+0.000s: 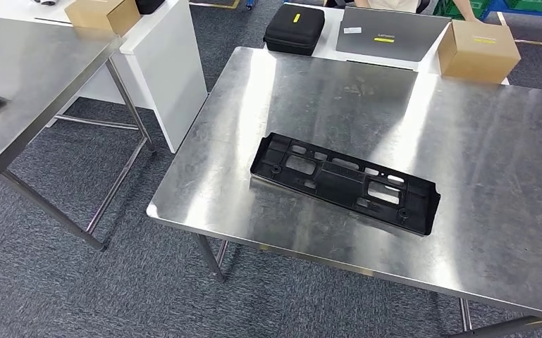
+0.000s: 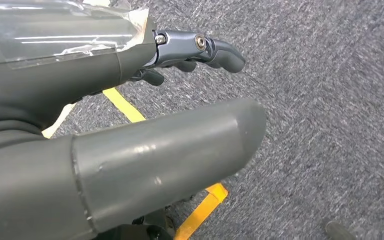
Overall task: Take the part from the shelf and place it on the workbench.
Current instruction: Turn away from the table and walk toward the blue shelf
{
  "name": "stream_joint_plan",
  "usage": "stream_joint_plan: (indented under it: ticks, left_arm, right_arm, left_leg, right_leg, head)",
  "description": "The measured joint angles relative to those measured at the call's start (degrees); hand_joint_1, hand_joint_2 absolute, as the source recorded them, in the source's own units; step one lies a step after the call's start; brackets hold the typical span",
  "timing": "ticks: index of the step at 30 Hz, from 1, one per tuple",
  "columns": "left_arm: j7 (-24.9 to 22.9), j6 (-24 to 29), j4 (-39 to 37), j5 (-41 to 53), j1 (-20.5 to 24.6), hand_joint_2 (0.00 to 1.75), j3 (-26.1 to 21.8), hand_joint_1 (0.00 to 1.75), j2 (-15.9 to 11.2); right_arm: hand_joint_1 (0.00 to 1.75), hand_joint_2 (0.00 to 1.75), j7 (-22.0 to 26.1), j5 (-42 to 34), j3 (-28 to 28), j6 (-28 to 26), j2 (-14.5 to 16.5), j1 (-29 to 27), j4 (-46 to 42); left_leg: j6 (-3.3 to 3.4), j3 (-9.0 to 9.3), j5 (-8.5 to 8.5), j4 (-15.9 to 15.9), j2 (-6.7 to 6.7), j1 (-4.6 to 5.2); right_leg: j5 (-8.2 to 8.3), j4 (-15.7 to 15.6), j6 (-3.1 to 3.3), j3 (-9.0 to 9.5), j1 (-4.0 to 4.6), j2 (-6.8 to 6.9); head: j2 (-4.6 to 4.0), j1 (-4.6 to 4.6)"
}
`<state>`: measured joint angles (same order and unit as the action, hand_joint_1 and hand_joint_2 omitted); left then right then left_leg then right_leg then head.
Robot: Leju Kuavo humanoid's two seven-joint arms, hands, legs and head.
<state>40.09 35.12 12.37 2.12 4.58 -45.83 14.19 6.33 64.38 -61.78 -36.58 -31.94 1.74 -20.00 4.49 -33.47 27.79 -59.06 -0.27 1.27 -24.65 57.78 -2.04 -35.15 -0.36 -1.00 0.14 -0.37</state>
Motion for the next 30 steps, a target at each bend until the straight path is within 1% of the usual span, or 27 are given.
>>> stream_joint_plan:
  ticks: [2, 6, 9, 11, 13, 17, 23, 30]
  left_arm:
    - [0.00, -0.51, 0.00, 0.59, 0.00, 0.00, 0.01, 0.00, -0.03]
    - [-0.09, -1.25, 0.00, 2.02, 0.00, 1.75, 0.16, 0.00, -0.11]
    - [-0.24, -0.71, -0.01, 2.91, 0.02, 1.75, 0.40, 0.00, -0.01]
    - [-0.12, -1.63, 0.00, 3.76, 0.01, 1.75, 0.71, 0.00, -0.11]
    - [-0.04, -2.60, 0.00, 4.34, -0.01, 1.75, 1.05, 0.00, -0.45]
    - [-0.01, -3.03, 0.14, 5.01, -0.21, 0.00, 1.60, 0.00, -1.41]
    - [0.03, -3.84, 0.87, 6.21, -0.58, 0.00, 2.36, 0.00, -2.91]
    - [0.00, -6.40, 0.92, 7.88, -0.63, 0.00, 3.55, 0.00, -4.55]
  right_arm:
    - [0.00, 1.75, -2.29, 1.72, 0.00, -0.19, 2.59, -0.38, 0.86]
    - [0.00, 1.75, -7.13, 5.06, 0.06, 0.31, 8.19, -1.07, 2.48]
    - [0.00, 1.75, -8.47, 6.46, 0.07, 1.72, 12.08, -1.37, 3.21]
    - [0.00, 1.75, -8.54, 7.77, 0.08, 2.84, 15.08, -1.46, 3.57]
    - [0.00, 1.75, -8.30, 8.99, 0.15, 3.66, 17.86, -1.45, 4.00]
    - [0.00, 1.75, -7.00, 10.67, 0.41, 5.38, 21.91, -1.27, 4.66]
    - [0.00, 1.75, -4.25, 12.63, 1.50, 7.72, 27.84, -0.19, 5.73]
    - [0.00, 1.75, -3.73, 12.26, 1.58, 10.07, 32.37, 0.91, 6.46]
  left_leg:
    - [-0.01, 0.00, 0.00, 0.01, 0.00, -0.02]
    - [-0.05, 0.01, 0.00, 0.02, 0.00, -0.07]
    - [-0.27, 0.01, -0.06, 0.03, 0.01, -0.11]
    - [-0.46, 0.01, -0.11, 0.04, 0.02, -0.15]
    - [-0.49, 0.01, -0.12, 0.04, 0.03, -0.17]
    - [-0.55, 0.01, -0.15, 0.05, 0.03, -0.19]
    - [-0.61, 0.02, -0.18, 0.06, 0.04, -0.20]
    - [-0.66, 0.02, -0.21, 0.06, 0.03, -0.19]
  right_leg:
    - [0.00, 0.00, 0.00, 0.00, 0.01, 0.00]
    - [-0.01, 0.01, 0.01, 0.01, 0.03, 0.00]
    - [-0.02, 0.02, 0.03, 0.01, 0.03, -0.03]
    - [-0.04, 0.02, 0.06, 0.02, 0.04, -0.04]
    - [-0.05, 0.03, 0.08, 0.03, 0.04, -0.04]
    - [-0.05, 0.04, 0.08, 0.03, 0.05, -0.04]
    - [-0.05, 0.04, 0.09, 0.03, 0.05, -0.04]
    - [-0.06, 0.05, 0.10, 0.05, 0.04, -0.04]
  head:
    - [0.01, 0.01]
    - [0.00, -0.01]
    - [0.00, 0.01]
    - [-0.01, 0.03]
    - [0.00, 0.01]
    - [0.00, 0.00]
    - [0.01, 0.01]
    - [0.01, 0.02]
